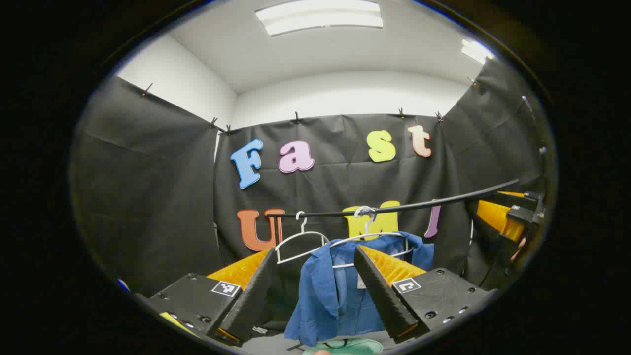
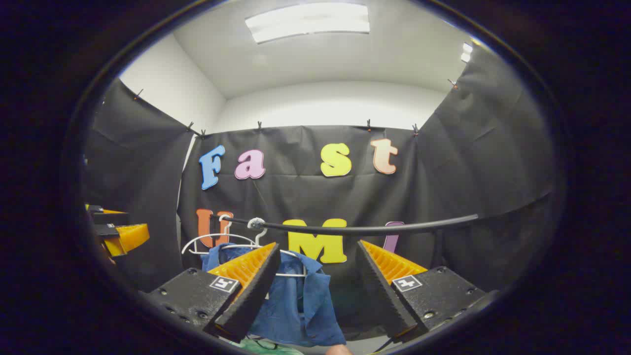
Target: Grasp the clothes on the hanger with both hands and then place them into the laundry hamper below.
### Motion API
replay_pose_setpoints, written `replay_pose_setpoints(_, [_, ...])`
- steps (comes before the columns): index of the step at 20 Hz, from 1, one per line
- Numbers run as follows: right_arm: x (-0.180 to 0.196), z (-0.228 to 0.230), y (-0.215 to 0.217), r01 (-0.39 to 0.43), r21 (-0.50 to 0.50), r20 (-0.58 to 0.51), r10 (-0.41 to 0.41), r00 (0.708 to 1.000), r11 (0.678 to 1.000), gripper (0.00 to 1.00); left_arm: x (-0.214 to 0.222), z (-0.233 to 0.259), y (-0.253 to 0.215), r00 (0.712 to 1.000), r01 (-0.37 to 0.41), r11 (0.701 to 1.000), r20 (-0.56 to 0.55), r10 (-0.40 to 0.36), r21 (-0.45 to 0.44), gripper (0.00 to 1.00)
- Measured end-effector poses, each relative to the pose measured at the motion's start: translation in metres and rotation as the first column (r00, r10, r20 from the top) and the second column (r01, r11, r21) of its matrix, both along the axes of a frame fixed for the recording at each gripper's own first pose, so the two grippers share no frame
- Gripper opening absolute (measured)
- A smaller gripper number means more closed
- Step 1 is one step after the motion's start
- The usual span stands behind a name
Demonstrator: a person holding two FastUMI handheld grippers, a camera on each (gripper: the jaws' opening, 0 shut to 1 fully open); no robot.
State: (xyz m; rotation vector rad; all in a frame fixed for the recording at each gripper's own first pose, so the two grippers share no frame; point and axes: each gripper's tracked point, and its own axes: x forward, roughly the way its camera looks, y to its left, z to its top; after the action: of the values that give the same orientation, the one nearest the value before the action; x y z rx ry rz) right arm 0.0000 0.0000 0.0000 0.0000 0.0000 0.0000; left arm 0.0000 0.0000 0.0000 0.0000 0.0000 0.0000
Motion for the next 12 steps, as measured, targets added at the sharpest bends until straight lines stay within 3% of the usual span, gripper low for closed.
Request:
replay_pose_setpoints(3, [0.001, -0.002, 0.009, -0.037, 0.024, 0.007, 0.037, 0.999, 0.999, 0.98, 0.000, -0.002, 0.002, 1.000, -0.005, 1.000, 0.000, 0.005, -0.014, 0.96])
replay_pose_setpoints(12, [0.009, -0.013, 0.007, 0.004, -0.019, -0.031, -0.005, 1.000, 1.000, 0.99, 0.004, -0.007, 0.025, 0.999, -0.044, 0.998, -0.007, 0.044, -0.046, 0.96])
